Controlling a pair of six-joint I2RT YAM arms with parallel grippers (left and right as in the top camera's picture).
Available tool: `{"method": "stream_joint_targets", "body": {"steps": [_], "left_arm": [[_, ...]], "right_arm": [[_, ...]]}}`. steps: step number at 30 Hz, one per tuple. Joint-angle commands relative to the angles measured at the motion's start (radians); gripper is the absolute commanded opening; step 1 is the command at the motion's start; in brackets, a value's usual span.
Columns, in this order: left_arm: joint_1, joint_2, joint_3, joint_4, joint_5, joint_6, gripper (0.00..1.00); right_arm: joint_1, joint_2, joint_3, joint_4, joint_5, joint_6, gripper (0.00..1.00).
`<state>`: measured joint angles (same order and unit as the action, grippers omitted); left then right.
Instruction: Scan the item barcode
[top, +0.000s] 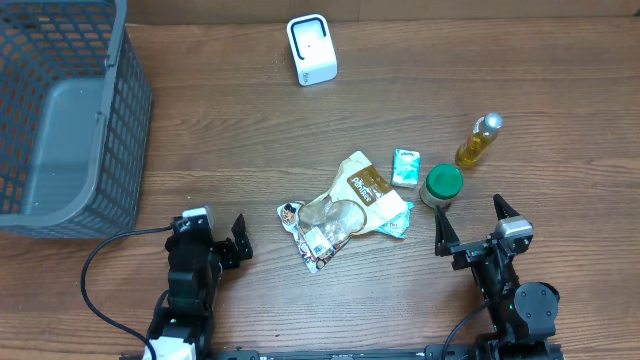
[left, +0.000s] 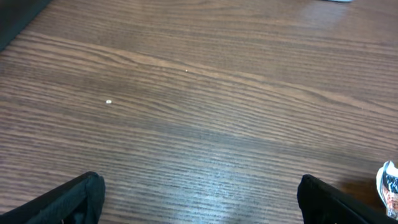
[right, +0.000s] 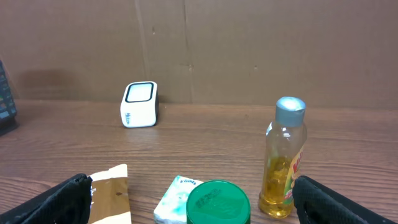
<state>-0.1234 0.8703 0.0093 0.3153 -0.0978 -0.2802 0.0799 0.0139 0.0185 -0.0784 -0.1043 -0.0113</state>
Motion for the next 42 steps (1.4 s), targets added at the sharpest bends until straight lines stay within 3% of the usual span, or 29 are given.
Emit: {"method": "stream_joint_targets", "body": {"steps": [1,10,17,24,42], "left_arm": [[0.007,-0.033,-0.005,-0.021,0.002,0.023,1.00],[0.006,-0.186,-0.005,-0.161,-0.003,0.023,1.00],[0.006,-0.424,-0.005,-0.382,-0.036,0.039,1.00],[0.005,-0.578,-0.004,-0.389,0.025,0.162,1.00],[0.005,-0.866,-0.004,-0.393,0.045,0.198,1.00]], "right_arm": [[-0.002,-0.011,-0.011,0.004,0.001,-0.005,1.00],[-0.002,-0.011,-0.011,0.004,0.001,-0.005,1.00],[-0.002,-0.011,-0.011,0.004,0.001,-0.005,1.00],[-0.002,-0.011,-0.011,0.004,0.001,-0.005,1.00],[-0.002,-0.011,-0.011,0.004,0.001,-0.005,1.00]]}}
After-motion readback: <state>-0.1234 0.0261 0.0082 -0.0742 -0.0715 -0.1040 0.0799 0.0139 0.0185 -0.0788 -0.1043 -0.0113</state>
